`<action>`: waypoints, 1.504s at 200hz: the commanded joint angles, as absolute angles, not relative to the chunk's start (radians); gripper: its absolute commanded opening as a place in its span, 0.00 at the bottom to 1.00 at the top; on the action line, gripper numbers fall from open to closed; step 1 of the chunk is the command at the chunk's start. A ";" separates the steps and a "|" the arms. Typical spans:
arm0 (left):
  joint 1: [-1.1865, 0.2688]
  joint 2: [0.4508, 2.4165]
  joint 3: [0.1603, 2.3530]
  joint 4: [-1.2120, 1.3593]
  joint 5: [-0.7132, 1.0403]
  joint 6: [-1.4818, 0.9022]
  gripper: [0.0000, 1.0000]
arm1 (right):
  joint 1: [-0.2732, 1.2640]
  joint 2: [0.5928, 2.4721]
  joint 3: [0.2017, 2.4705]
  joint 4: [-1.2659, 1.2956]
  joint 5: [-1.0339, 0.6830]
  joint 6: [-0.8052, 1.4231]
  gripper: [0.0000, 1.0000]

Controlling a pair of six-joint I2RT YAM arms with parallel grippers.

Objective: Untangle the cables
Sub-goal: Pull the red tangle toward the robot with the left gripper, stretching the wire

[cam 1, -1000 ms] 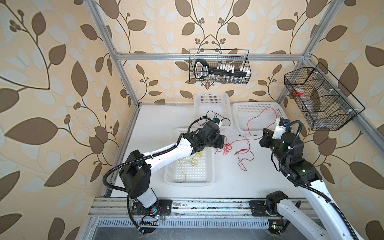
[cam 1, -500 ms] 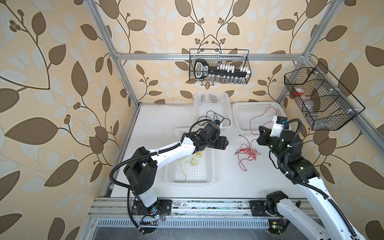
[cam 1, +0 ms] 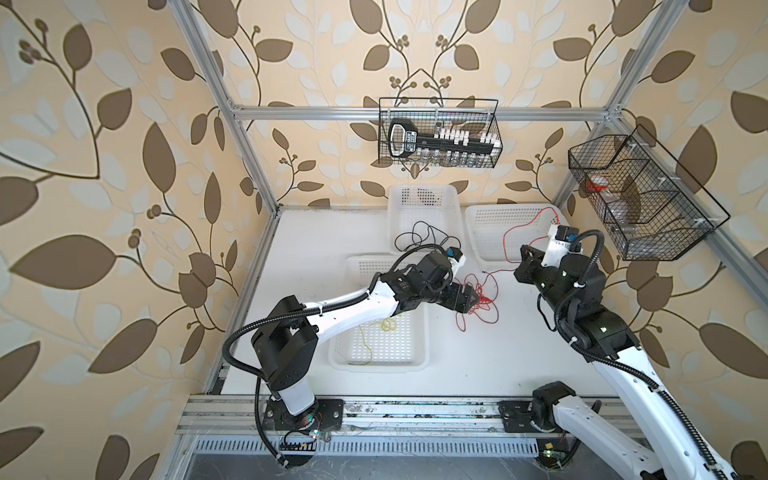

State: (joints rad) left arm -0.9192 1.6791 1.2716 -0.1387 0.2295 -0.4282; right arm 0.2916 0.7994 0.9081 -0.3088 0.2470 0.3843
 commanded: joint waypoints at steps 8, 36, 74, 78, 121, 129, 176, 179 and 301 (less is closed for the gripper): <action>-0.945 1.687 1.268 -0.078 0.183 -0.319 0.86 | 0.305 0.816 0.962 -0.283 0.249 0.391 0.00; -0.973 1.705 1.264 -0.048 0.152 -0.275 0.84 | 0.314 0.822 0.974 -0.281 0.250 0.391 0.00; -0.979 1.749 1.281 -0.030 0.152 -0.295 0.83 | 0.315 0.830 0.999 -0.282 0.244 0.382 0.00; -0.979 1.754 1.281 -0.026 0.152 -0.296 0.83 | 0.315 0.831 1.002 -0.282 0.242 0.382 0.00; -0.979 1.789 1.221 0.120 0.122 -0.323 0.83 | 0.315 0.834 1.026 -0.276 0.228 0.379 0.00; -0.980 1.789 1.200 0.166 0.110 -0.325 0.83 | 0.316 0.833 1.030 -0.275 0.223 0.380 0.00; -0.980 1.801 1.173 0.296 0.067 -0.323 0.82 | 0.316 0.825 1.044 -0.272 0.205 0.382 0.00; -0.979 1.803 1.175 0.300 0.067 -0.325 0.82 | 0.316 0.823 1.044 -0.270 0.205 0.382 0.00; -0.983 1.909 1.231 0.429 0.086 -0.373 0.72 | 0.316 0.828 1.068 -0.260 0.175 0.388 0.00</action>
